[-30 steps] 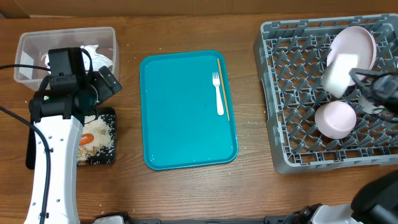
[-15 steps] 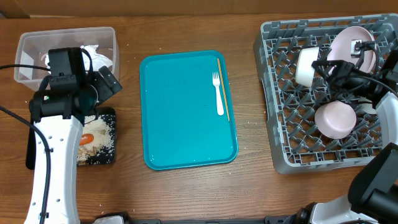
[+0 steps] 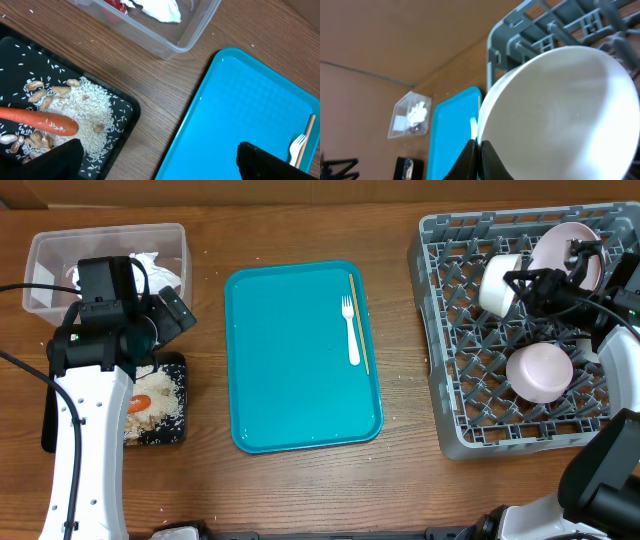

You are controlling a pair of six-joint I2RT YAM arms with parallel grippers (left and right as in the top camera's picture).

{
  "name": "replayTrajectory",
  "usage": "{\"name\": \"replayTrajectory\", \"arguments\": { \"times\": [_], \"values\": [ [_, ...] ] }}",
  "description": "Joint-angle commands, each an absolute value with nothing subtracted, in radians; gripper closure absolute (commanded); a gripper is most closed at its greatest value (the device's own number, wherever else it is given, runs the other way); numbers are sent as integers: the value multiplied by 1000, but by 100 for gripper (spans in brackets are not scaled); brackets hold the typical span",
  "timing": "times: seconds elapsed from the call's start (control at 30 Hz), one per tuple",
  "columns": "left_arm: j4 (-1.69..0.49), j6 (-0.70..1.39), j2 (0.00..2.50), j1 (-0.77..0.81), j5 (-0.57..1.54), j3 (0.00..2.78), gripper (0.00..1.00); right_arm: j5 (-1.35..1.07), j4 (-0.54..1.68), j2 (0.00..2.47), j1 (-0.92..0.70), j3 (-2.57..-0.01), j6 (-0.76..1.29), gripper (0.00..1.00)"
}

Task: Sort waste into correct bins and load items into the dishwasher rack
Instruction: 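Carry the white bowl to the rack and set it down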

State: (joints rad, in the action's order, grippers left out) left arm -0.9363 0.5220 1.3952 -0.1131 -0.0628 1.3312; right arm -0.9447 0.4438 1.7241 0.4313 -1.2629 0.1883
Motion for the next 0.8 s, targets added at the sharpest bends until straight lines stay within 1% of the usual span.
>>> {"name": "replayTrajectory", "arguments": {
  "times": [0.0,0.03,0.1,0.2,0.3,0.47,0.53,0.6,0.67,0.7,0.77],
  "values": [
    [-936,532,1397,-116,-59,1338,0,-805,451,1720,433,-1262,241,94],
    [-935,532,1397,-116,-59,1338,0,-787,453,1720,433,-1262,241,91],
    [-936,532,1397,-116,-59,1338,0,-746,456,1720,434,-1264,241,89],
    [-935,532,1397,-116,-59,1338,0,-740,478,1720,456,-1285,262,89],
    [-935,532,1397,-116,-59,1338,0,-741,545,1719,495,-1341,286,90],
    [-936,532,1397,-116,-59,1338,0,-649,735,1717,546,-1457,285,90],
    [-936,532,1397,-116,-59,1338,0,-575,831,1717,548,-1512,285,85],
    [-935,532,1397,-116,-59,1338,0,-508,925,1717,548,-1573,285,78],
    [-936,532,1397,-116,-59,1338,0,-440,1035,1717,548,-1659,285,76],
    [-935,532,1397,-116,-59,1338,0,-427,1083,1717,548,-1702,286,73],
    [-936,532,1397,-116,-59,1338,0,-427,1148,1717,541,-1766,285,69]
  ]
}}
